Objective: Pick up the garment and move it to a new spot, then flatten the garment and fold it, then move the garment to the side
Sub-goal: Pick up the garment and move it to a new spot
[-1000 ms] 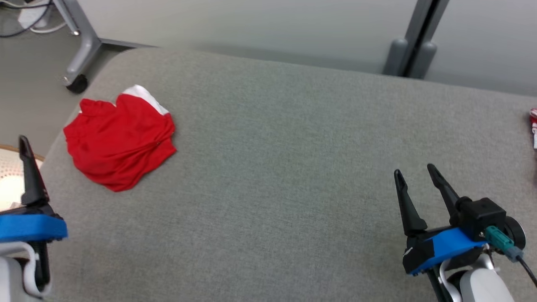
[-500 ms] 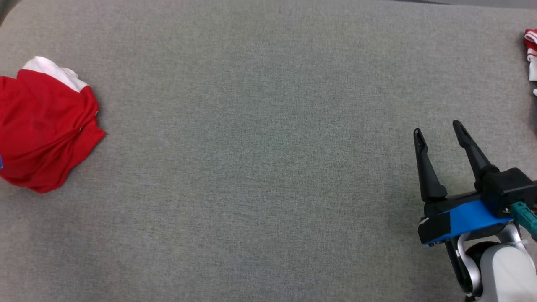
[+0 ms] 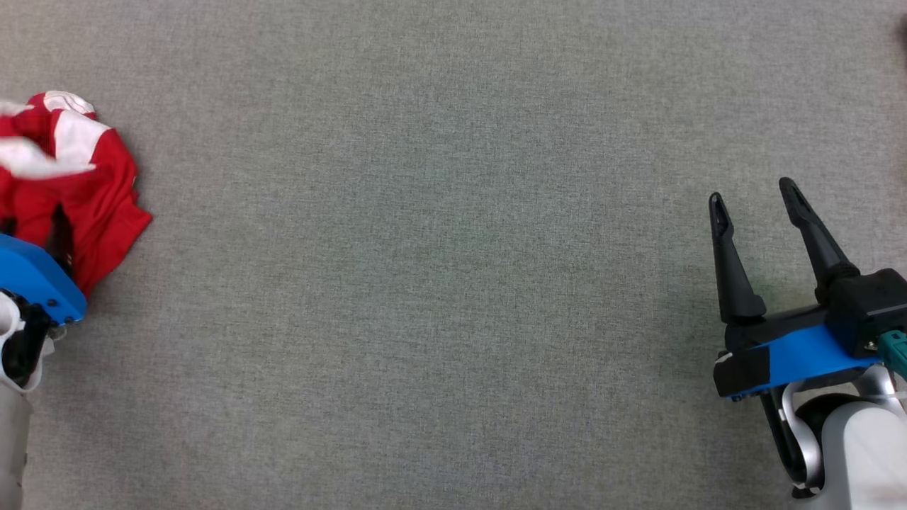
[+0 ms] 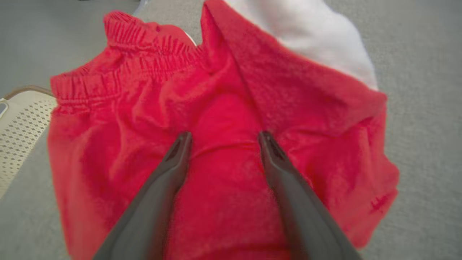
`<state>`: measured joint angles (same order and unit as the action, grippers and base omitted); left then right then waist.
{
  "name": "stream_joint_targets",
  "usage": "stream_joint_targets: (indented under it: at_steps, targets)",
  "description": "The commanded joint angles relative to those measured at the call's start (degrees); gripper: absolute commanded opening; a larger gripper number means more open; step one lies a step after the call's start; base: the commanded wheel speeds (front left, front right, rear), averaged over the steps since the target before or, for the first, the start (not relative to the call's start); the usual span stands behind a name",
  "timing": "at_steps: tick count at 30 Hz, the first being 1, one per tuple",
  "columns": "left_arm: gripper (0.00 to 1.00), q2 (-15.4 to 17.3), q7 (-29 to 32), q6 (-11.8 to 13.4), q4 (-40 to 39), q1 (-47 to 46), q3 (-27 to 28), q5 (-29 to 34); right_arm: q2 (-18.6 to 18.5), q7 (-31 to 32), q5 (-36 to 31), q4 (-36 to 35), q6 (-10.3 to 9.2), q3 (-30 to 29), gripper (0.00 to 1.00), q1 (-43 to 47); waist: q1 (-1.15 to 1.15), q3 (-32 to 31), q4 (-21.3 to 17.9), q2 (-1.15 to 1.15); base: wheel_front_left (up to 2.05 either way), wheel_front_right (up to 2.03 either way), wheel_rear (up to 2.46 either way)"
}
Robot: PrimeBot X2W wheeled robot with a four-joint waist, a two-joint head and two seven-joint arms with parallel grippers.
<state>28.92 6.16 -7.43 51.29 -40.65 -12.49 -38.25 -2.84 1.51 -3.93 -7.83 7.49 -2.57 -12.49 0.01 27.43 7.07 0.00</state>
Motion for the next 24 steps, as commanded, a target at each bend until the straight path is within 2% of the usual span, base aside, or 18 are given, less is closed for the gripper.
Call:
stream_joint_targets:
  at_steps: [1, 8, 9, 10, 11, 17, 24]
  targets:
    - [1.00, 0.4, 0.7, -0.1, 0.1, -0.8, -0.5, -0.6, -0.1, 0.2, -0.2, -0.1, 0.01, -0.2, 1.00, -0.6, -0.01, -0.1, 0.0, 0.00, 0.00, 0.00, 0.00]
    - [1.00, 1.8, 6.6, -0.1, 0.4, -0.1, -6.4, -7.9, -0.1, 0.2, 0.1, 0.3, 0.01, 0.5, 1.00, -1.3, -0.01, -0.6, -0.4, 0.00, 0.00, 0.00, 0.00]
    - [0.46, 1.9, 6.7, -0.1, 0.4, 0.1, -6.9, -8.7, -0.1, 0.1, 0.2, 0.4, 0.01, 0.6, 1.00, -1.3, -0.01, -0.7, -0.5, 0.00, 0.00, 0.00, 0.00]
    - [0.02, 2.1, 6.5, -0.1, 0.4, 0.1, -7.3, -9.5, -0.1, -0.1, 0.3, 0.5, 0.01, 0.6, 1.00, -1.3, -0.01, -0.9, -0.7, 0.00, 0.00, 0.00, 0.00]
    - [0.00, 2.3, 6.3, -0.1, 0.5, 0.2, -7.8, -10.2, -0.1, -0.2, 0.4, 0.6, 0.01, 0.6, 1.00, -1.2, -0.01, -1.1, -0.8, 0.00, 0.00, 0.00, 0.00]
    - [0.00, 4.4, 1.8, -0.1, 0.5, 0.3, -10.3, -12.2, -0.1, -1.2, 1.5, 2.0, 0.01, 0.6, 1.00, -0.9, -0.01, -3.1, -1.8, 0.00, 0.00, 0.00, 0.00]
    - [0.00, 6.9, -9.8, -0.1, -0.9, -3.5, -11.8, -10.4, -0.1, -3.3, 4.0, 5.4, 0.01, 0.8, 1.00, 0.0, -0.01, -7.3, -3.3, 0.00, 0.00, 0.00, 0.00]
